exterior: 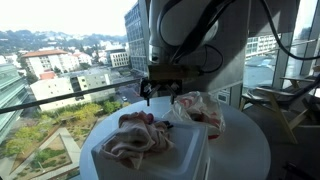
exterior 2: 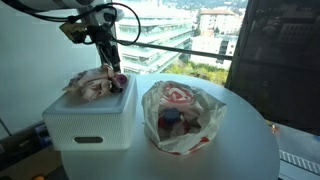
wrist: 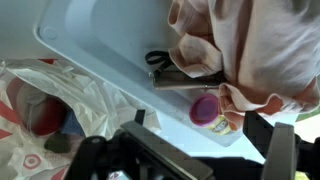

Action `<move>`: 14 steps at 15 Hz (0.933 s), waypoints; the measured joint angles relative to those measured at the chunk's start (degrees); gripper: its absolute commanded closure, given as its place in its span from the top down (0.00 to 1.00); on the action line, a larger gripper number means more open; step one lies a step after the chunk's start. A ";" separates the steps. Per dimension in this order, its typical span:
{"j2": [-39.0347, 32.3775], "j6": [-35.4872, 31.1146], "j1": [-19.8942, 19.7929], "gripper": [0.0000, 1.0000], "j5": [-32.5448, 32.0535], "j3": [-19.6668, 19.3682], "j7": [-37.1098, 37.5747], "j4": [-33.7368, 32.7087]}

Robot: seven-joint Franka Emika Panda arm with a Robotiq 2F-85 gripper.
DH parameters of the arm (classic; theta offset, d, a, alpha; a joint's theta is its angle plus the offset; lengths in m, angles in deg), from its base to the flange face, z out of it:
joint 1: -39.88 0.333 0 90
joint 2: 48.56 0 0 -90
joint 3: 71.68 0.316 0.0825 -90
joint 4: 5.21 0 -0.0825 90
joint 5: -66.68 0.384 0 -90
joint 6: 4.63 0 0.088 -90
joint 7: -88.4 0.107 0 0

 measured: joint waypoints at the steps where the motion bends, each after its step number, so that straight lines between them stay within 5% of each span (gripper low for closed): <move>1: -0.58 0.11 0.27 1.00 0.93 0.60 -1.82 -0.40; 13: -14.34 6.84 4.00 1.00 2.18 1.95 -7.37 -12.82; 14: -15.71 7.69 4.35 0.89 2.18 1.93 -7.38 -13.77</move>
